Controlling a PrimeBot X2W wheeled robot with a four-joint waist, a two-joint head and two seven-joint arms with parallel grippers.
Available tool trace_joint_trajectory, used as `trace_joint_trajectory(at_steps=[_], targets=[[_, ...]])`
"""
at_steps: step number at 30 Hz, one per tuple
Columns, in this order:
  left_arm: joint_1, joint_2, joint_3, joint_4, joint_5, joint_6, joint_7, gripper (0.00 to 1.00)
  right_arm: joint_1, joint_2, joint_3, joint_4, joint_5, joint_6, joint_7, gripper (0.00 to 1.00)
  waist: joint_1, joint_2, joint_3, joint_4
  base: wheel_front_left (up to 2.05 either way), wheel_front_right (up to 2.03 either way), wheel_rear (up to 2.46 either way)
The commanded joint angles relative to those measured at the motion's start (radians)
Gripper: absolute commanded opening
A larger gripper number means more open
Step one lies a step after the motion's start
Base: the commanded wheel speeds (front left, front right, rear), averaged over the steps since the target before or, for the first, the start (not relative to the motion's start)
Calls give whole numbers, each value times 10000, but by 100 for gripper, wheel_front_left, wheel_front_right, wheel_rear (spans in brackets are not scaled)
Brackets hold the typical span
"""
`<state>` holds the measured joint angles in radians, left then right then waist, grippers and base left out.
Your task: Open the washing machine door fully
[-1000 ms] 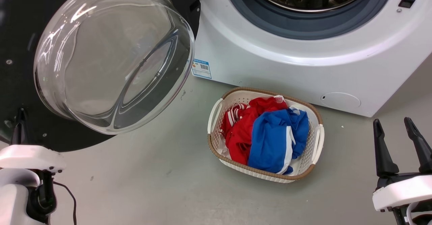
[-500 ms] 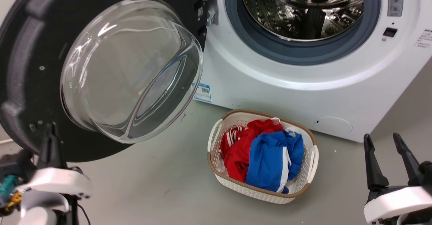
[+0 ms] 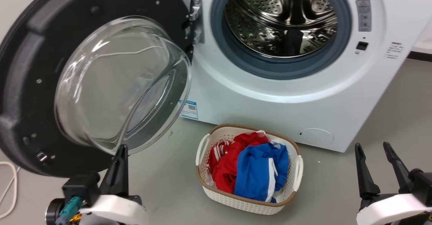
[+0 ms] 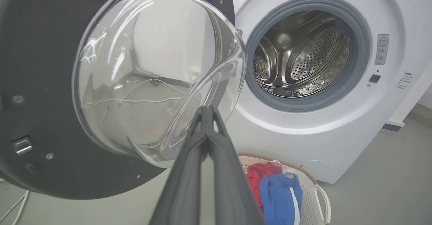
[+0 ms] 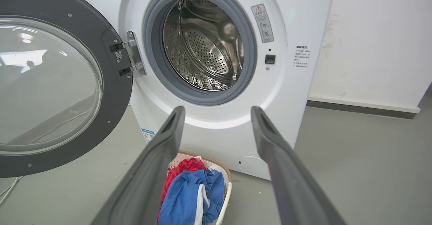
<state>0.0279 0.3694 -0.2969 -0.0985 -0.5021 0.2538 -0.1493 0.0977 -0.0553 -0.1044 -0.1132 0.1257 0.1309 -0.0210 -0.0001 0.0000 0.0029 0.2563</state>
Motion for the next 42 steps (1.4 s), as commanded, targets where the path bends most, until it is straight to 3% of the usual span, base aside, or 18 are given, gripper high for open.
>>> trace_joint_trajectory(at_steps=[1,2,3,6,7,23,31,42], targets=[[-270,-31,-133,154,116,-79,16,0,-56,28,7,21,-68,-2,-21,100,1,0,-20,-294,0,0,0],[-351,-58,-220,294,170,-138,3,0,-89,31,51,33,-77,-2,-3,100,1,0,-15,-442,0,0,0],[-451,-104,-297,417,185,-173,-21,15,-109,31,116,60,-99,-1,32,100,1,0,-15,-598,0,0,0],[-800,-109,-473,810,255,-382,-14,91,-141,-25,190,127,-140,-4,64,100,1,0,-24,-1084,0,0,0],[-889,-108,-522,941,280,-424,-14,100,-154,-46,200,142,-122,-2,59,100,1,0,-19,-1253,0,0,0],[-1461,-50,-561,2182,339,-505,-311,100,-337,-256,377,414,-27,-2,-54,100,1,0,42,-3078,0,0,0],[-1345,-70,-527,2436,279,-420,-432,100,-399,-239,405,492,13,-2,-112,100,1,0,25,-3305,0,0,0],[-1222,-32,-538,2481,244,-248,-461,100,-493,-348,523,700,141,-2,-290,100,1,0,-1,-3127,0,0,0]])
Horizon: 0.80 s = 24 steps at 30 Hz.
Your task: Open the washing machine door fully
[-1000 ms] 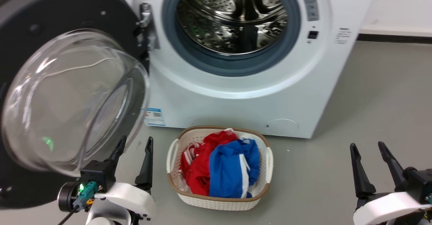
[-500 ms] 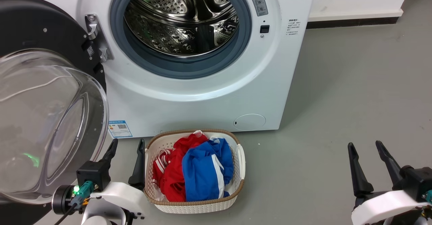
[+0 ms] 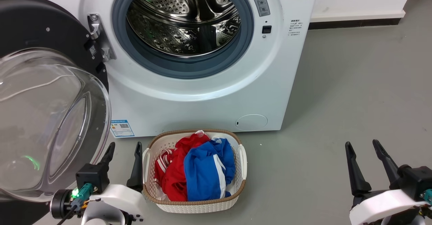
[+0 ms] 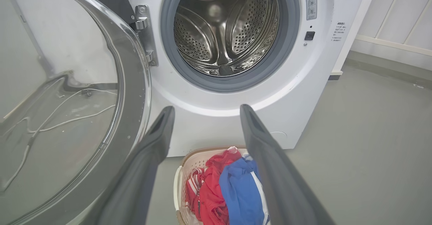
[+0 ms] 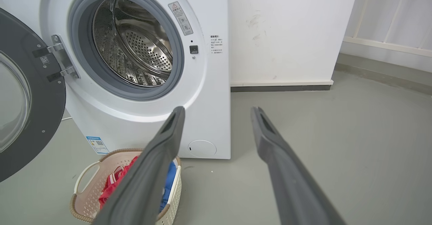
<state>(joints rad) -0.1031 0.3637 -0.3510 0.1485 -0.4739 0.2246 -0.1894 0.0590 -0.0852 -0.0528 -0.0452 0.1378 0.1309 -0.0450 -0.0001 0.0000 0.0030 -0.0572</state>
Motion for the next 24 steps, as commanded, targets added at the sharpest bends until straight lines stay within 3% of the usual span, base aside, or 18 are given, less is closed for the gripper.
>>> trace_joint_trajectory(at_steps=[1,21,22,24], targets=[[98,28,4,-7,-27,54,-65,100,-121,-64,21,32,18,-2,-73,100,1,0,-1,31,0,0,0],[207,170,-53,-124,-105,160,-12,100,-135,-74,18,271,154,-2,-224,100,1,0,-55,224,0,0,0],[160,124,-51,-89,-114,137,-13,0,-32,-54,19,257,114,0,-173,0,1,0,-55,226,0,0,0],[255,10,-96,51,-120,129,16,0,83,-29,32,429,117,0,-159,0,1,0,-56,227,0,0,0]])
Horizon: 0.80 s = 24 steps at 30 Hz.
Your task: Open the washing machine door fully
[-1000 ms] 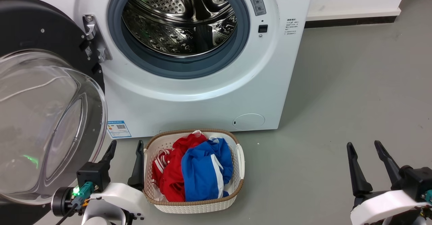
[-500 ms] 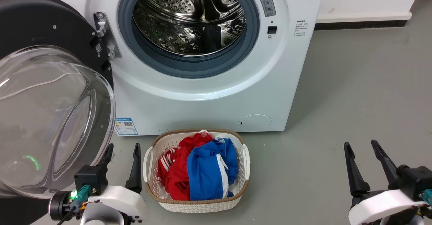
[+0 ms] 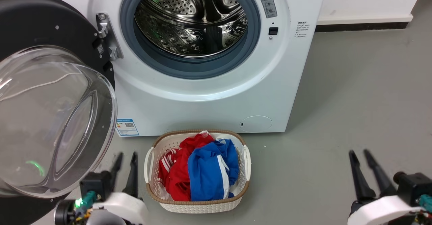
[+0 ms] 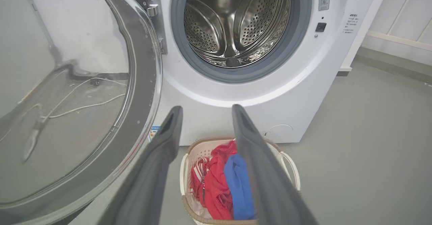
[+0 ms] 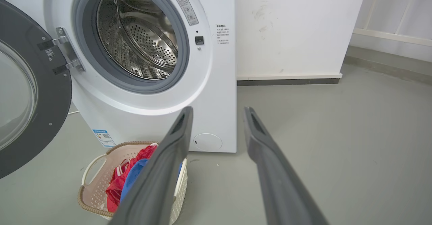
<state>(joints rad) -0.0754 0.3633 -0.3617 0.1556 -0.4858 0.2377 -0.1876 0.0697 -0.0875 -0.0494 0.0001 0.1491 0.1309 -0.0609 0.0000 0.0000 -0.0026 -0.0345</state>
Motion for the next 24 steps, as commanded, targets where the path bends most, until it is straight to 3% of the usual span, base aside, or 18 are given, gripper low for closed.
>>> trace_joint_trajectory(at_steps=[1,24], targets=[[30,-38,14,18,-69,-21,13,0,4,6,-10,62,75,0,15,0,0,0,0,1,0,0,0],[-112,-844,1288,288,-3265,-1047,800,0,-522,108,-197,713,4162,0,506,0,0,0,10,62,0,0,0]])
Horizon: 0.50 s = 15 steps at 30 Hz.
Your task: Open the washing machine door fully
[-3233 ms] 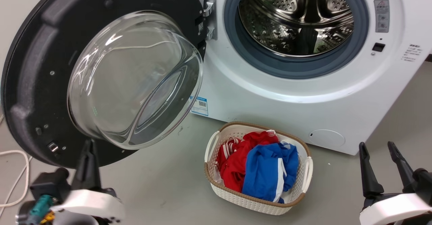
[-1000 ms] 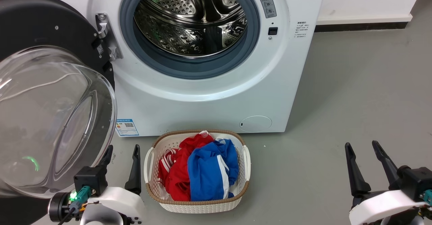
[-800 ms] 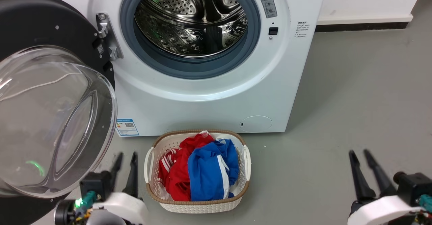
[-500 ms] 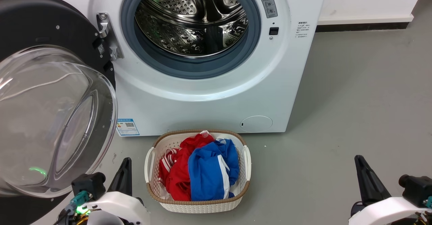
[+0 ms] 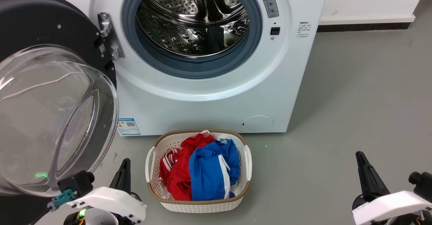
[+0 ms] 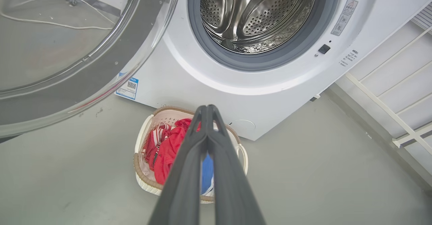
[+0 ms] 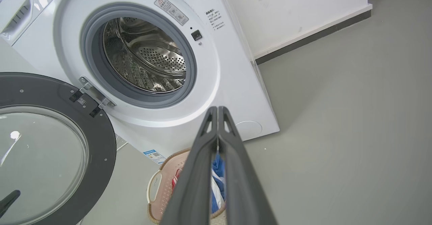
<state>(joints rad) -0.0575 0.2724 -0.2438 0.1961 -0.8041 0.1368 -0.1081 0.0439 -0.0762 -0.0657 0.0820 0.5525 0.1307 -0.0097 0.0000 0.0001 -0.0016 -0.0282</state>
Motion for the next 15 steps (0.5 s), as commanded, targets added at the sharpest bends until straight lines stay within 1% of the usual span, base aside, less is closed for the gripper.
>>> trace_joint_trajectory(at_steps=[1,15], targets=[[-299,32,160,-104,-208,-81,38,0,-287,-1,-40,-80,290,2,12,0,0,-1,0,2,0,0,0],[-368,-403,829,17,-1828,-614,451,0,-563,52,-131,259,2373,1,265,0,0,-1,7,40,0,0,0]])
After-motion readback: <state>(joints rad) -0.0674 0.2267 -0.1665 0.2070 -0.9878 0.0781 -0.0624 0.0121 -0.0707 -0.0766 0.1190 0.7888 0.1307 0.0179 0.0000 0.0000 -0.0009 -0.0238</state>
